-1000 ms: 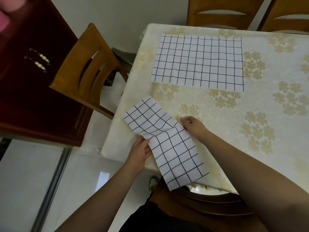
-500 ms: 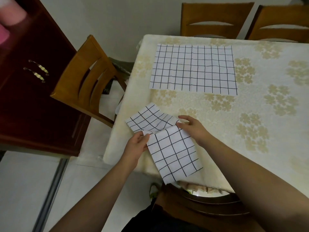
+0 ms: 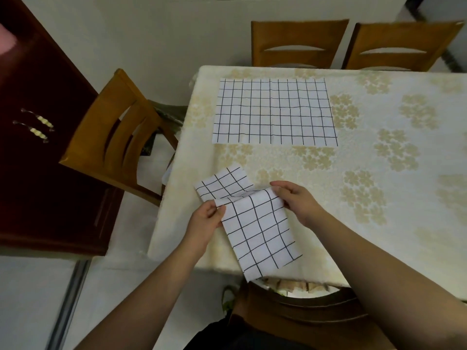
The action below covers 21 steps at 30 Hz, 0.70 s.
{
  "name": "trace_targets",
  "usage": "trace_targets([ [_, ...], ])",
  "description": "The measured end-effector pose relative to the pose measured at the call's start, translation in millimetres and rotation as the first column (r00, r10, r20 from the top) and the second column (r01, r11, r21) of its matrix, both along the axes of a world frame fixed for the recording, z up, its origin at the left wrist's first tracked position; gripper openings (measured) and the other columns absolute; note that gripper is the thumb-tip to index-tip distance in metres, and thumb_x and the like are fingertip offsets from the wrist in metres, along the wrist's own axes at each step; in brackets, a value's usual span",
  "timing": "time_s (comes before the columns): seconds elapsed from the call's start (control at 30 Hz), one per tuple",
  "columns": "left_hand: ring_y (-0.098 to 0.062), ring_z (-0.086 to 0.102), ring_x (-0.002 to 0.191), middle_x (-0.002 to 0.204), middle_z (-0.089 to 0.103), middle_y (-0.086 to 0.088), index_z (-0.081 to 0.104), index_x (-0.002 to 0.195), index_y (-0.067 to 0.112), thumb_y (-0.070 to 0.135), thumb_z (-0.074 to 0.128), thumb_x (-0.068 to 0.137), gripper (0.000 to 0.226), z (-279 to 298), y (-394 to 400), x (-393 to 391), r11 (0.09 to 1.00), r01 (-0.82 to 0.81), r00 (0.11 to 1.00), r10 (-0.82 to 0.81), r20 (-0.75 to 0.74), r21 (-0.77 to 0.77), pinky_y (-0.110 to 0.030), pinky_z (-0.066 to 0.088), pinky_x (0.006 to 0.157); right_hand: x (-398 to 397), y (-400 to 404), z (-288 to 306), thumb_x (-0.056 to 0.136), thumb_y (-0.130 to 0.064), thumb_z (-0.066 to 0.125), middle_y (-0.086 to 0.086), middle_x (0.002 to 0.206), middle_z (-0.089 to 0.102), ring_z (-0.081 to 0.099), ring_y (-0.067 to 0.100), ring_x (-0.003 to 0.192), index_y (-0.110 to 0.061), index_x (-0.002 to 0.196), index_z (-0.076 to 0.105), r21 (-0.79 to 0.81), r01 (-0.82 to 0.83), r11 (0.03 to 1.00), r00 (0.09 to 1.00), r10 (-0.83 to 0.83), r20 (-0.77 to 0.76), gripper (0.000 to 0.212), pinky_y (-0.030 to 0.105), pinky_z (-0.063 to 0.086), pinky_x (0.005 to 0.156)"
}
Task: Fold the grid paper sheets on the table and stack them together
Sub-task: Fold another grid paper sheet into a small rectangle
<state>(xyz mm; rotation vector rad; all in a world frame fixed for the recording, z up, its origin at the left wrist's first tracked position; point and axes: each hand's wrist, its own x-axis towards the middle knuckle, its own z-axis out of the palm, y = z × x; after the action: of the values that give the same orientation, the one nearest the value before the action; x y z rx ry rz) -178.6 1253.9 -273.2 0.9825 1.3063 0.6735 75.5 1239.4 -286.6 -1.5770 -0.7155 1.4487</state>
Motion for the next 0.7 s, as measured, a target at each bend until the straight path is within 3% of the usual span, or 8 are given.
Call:
trace_targets([
  [0.17, -0.014, 0.067, 0.097, 0.101, 0.071, -0.002, 0.058, 0.107, 0.022, 0.013, 0.068, 0.089, 0.022, 10.0, 26.6, 2.2, 0.997, -0.024, 0.999, 0.027, -0.04, 0.069, -0.037, 0.051, 0.097, 9.9, -0.9, 9.5, 0.086, -0.008, 0.069, -0.005, 0.076, 0.065, 0.062, 0.015, 0.084, -0.014, 0.109, 0.07, 0.073, 0.056, 0.996, 0.998, -0.056, 0.005, 0.024, 0.03, 0.051, 0.092],
  [0.27, -0.01, 0.064, 0.084, 0.09, 0.068, 0.0, 0.05, 0.11, 0.027, 0.017, 0.071, 0.087, 0.033, 23.8, 42.5, 9.5, 0.988, -0.047, 0.997, 0.056, -0.061, 0.146, -0.027, 0.05, 0.082, 17.3, -0.4, 18.4, 0.085, -0.005, 0.07, -0.001, 0.083, 0.065, 0.061, 0.012, 0.086, -0.014, 0.109, 0.069, 0.111, 0.093, 0.99, 0.996, -0.092, -0.014, 0.026, 0.025, 0.051, 0.087],
  [0.37, -0.004, 0.063, 0.074, 0.087, 0.069, -0.003, 0.053, 0.119, 0.026, 0.02, 0.069, 0.089, 0.035, 42.3, 55.6, 18.6, 0.961, 0.068, 0.989, -0.03, -0.142, 0.269, -0.013, 0.046, 0.064, 23.9, 0.6, 31.5, 0.086, -0.005, 0.068, -0.006, 0.084, 0.071, 0.065, 0.009, 0.086, -0.015, 0.107, 0.069, 0.152, 0.136, 0.979, 0.99, -0.129, -0.053, 0.024, 0.02, 0.05, 0.08],
  [0.5, 0.001, 0.062, 0.07, 0.077, 0.069, 0.002, 0.065, 0.108, 0.017, 0.017, 0.069, 0.089, 0.02, 59.4, 71.9, 32.9, 0.9, 0.202, 0.967, -0.12, -0.226, 0.387, -0.005, 0.042, 0.064, 34.7, 5.9, 47.1, 0.088, -0.011, 0.067, -0.008, 0.088, 0.072, 0.065, 0.005, 0.088, -0.019, 0.1, 0.07, 0.22, 0.213, 0.952, 0.977, -0.214, -0.02, 0.015, 0.023, 0.049, 0.086],
  [0.6, 0.004, 0.06, 0.068, 0.067, 0.066, 0.012, 0.068, 0.102, 0.015, 0.015, 0.07, 0.088, 0.015, 67.6, 83.5, 42.3, 0.861, 0.261, 0.95, -0.148, -0.275, 0.437, -0.005, 0.041, 0.065, 43.4, 10.0, 55.5, 0.088, -0.011, 0.067, -0.009, 0.077, 0.065, 0.061, 0.008, 0.083, -0.02, 0.101, 0.071, 0.256, 0.246, 0.935, 0.967, -0.255, 0.004, 0.017, 0.029, 0.049, 0.091],
  [0.7, 0.007, 0.062, 0.073, 0.079, 0.07, 0.011, 0.07, 0.1, 0.021, 0.02, 0.07, 0.087, 0.014, 74.5, 96.1, 49.8, 0.809, 0.35, 0.909, -0.17, -0.382, 0.473, -0.005, 0.043, 0.068, 51.0, 13.8, 64.5, 0.084, -0.012, 0.072, -0.005, 0.074, 0.058, 0.057, 0.009, 0.078, -0.024, 0.1, 0.073, 0.3, 0.19, 0.935, 0.963, -0.237, 0.126, 0.02, 0.026, 0.047, 0.086],
])
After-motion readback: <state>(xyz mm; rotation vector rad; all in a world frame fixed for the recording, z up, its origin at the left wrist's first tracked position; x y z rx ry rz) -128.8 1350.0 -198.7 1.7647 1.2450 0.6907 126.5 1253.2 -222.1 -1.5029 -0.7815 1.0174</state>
